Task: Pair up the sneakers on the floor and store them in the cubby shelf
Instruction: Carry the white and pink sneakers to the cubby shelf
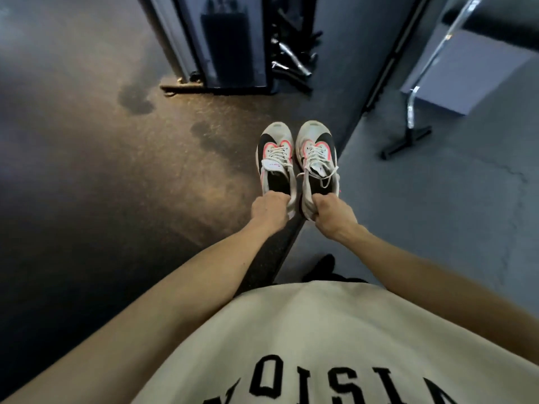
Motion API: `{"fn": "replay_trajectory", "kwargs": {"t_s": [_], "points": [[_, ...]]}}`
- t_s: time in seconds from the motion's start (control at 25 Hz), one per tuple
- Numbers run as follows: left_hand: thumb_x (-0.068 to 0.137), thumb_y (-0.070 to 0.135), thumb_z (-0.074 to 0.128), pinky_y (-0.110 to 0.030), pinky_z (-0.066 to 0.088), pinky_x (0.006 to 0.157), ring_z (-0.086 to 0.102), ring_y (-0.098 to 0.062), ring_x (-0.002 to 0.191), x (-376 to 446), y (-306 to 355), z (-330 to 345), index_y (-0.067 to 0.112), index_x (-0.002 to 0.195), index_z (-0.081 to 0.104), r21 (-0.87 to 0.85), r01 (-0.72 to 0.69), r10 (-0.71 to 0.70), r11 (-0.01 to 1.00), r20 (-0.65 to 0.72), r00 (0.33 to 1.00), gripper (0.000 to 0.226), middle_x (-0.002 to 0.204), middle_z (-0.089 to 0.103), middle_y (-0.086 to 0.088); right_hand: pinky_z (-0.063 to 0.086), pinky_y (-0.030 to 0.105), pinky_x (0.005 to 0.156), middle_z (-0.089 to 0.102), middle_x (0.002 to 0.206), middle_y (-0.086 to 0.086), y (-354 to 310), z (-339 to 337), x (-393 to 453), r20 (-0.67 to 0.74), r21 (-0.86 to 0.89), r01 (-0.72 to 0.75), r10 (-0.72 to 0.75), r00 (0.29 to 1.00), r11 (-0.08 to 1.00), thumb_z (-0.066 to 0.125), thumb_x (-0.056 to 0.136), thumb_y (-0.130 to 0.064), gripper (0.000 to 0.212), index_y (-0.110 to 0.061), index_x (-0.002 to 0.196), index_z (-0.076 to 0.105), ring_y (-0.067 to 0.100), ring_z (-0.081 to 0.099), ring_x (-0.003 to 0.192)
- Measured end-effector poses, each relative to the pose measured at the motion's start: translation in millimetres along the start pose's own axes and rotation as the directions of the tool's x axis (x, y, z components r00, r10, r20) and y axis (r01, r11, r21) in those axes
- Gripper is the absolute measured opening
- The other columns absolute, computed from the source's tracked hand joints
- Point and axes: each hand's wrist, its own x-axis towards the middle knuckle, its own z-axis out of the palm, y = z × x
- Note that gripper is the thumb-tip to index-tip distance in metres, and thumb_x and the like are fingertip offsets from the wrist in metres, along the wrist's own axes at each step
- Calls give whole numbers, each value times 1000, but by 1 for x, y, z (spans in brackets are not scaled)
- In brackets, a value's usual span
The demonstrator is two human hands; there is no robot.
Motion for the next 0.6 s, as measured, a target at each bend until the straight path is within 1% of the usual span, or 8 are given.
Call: {"fn": "replay_trajectory", "kwargs": {"t_s": [0.08, 0.16, 0.28, 0.36, 0.44, 0.52, 0.6], "points": [[91, 24, 59, -38, 48, 82, 62, -30, 105, 3, 33, -3, 23, 105, 65, 45, -137, 137, 990, 15, 991, 16, 112, 64, -6, 40, 35, 66, 58, 101, 17, 26, -5, -22, -46, 49, -103, 106, 993, 993, 53, 85, -10, 6, -9, 92, 52, 39, 60, 89], [90, 24, 60, -37, 46, 82, 61, -28, 104, 6, 64, -5, 22, 104, 66, 101, -239, 238, 966, 25, 971, 15, 110, 65, -4, 38, 34, 66, 58, 100, 15, 50, -10, -39, -75, 84, -187, 193, 978, 979, 53, 85, -8, 6, -11, 89, 50, 39, 60, 89], [90, 21, 60, -36, 45, 78, 62, -26, 100, 16, 127, -3, 22, 100, 65, 181, -388, 388, 904, 32, 921, 12, 105, 65, -3, 41, 36, 65, 58, 99, 15, 96, -22, -68, -136, 177, -299, 324, 936, 938, 53, 84, -10, 12, -15, 83, 42, 39, 59, 87], [91, 19, 58, -34, 43, 75, 62, -27, 98, 21, 174, 3, 22, 100, 65, 216, -462, 463, 860, 51, 885, 12, 104, 64, -3, 41, 36, 65, 58, 98, 15, 134, -30, -87, -157, 223, -361, 398, 904, 906, 54, 83, -9, 14, -16, 83, 41, 39, 60, 87], [90, 19, 57, -34, 43, 72, 63, -28, 97, 28, 226, 15, 21, 98, 64, 231, -527, 525, 818, 76, 848, 11, 103, 64, -4, 41, 35, 65, 59, 98, 16, 178, -40, -107, -172, 256, -421, 470, 866, 870, 54, 83, -8, 11, -14, 84, 44, 39, 60, 88], [88, 20, 59, -33, 45, 72, 63, -29, 98, 35, 276, 29, 21, 95, 63, 223, -567, 561, 793, 95, 822, 8, 104, 64, -5, 40, 36, 65, 59, 101, 17, 222, -49, -126, -187, 271, -460, 515, 836, 845, 53, 83, -8, 8, -10, 91, 50, 39, 59, 92], [87, 20, 60, -33, 47, 74, 64, -30, 97, 37, 338, 43, 23, 94, 63, 211, -594, 587, 776, 100, 803, 8, 105, 65, -6, 39, 36, 66, 60, 103, 18, 276, -61, -149, -194, 296, -495, 558, 807, 817, 54, 84, -9, 13, -6, 96, 52, 39, 59, 93]]}}
